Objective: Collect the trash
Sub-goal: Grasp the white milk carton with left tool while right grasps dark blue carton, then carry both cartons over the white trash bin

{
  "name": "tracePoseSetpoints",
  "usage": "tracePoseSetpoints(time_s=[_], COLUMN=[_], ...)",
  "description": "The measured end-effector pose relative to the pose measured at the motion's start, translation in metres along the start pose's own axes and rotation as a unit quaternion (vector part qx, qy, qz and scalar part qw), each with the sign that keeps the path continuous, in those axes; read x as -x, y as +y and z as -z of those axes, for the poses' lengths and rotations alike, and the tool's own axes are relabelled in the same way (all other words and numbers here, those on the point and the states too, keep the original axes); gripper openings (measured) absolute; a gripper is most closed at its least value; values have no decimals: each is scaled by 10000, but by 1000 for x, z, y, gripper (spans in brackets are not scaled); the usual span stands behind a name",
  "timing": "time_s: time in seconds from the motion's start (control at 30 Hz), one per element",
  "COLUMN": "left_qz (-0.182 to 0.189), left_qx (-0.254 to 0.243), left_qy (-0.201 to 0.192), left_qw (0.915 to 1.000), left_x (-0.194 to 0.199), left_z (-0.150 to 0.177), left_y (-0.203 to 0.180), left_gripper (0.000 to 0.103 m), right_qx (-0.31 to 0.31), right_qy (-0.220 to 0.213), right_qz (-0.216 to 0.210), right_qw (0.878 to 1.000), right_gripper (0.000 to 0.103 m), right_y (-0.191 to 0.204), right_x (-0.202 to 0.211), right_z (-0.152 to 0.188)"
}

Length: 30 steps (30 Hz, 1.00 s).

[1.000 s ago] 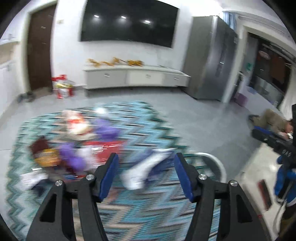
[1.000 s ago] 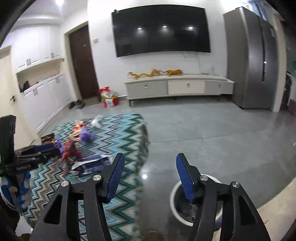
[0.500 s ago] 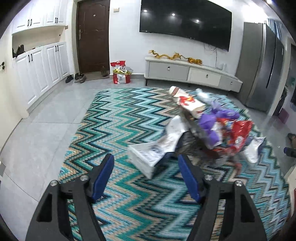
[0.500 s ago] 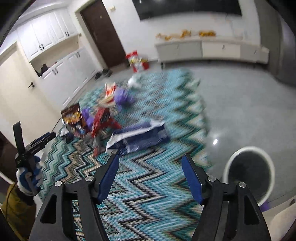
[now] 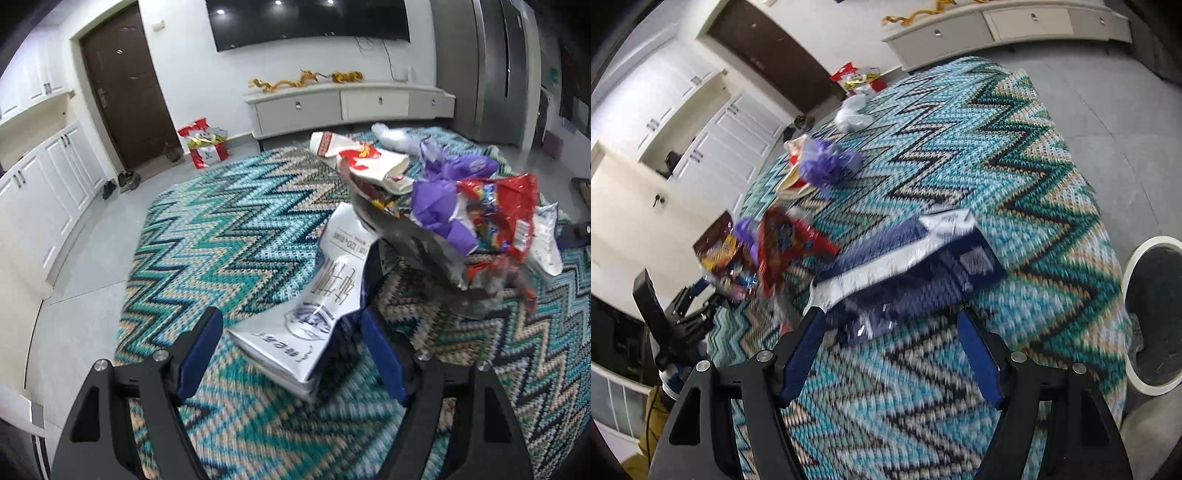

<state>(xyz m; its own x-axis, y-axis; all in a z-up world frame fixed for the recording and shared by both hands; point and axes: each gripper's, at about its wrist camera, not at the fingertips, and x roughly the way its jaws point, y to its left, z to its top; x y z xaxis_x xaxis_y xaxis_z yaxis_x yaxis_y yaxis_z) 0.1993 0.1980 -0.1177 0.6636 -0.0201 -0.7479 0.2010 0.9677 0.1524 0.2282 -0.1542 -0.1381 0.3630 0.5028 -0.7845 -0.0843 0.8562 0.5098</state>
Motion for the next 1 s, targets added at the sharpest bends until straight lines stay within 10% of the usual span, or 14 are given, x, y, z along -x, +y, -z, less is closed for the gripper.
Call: tracePoseSetpoints(time_s=[0.37, 0.5, 1.0], left_qz=[447, 375, -18], left_qx=[222, 308, 1070], left_qy=[315, 259, -95], left_qw=[9983, 9985, 9942], left_x=[-26, -17, 65], left_z=[4, 8, 44], left_y=[7, 6, 30], left_gripper=[60, 51, 50], right_qx=[-140, -202, 450], right_qy=[-8, 28, -554], right_qz=[-34, -182, -581], right_qw=[9999, 9996, 9958], right_gripper=[73, 42, 32], right_y=[7, 9, 32], right_x=[-23, -29, 23], right_z=[-36, -40, -24])
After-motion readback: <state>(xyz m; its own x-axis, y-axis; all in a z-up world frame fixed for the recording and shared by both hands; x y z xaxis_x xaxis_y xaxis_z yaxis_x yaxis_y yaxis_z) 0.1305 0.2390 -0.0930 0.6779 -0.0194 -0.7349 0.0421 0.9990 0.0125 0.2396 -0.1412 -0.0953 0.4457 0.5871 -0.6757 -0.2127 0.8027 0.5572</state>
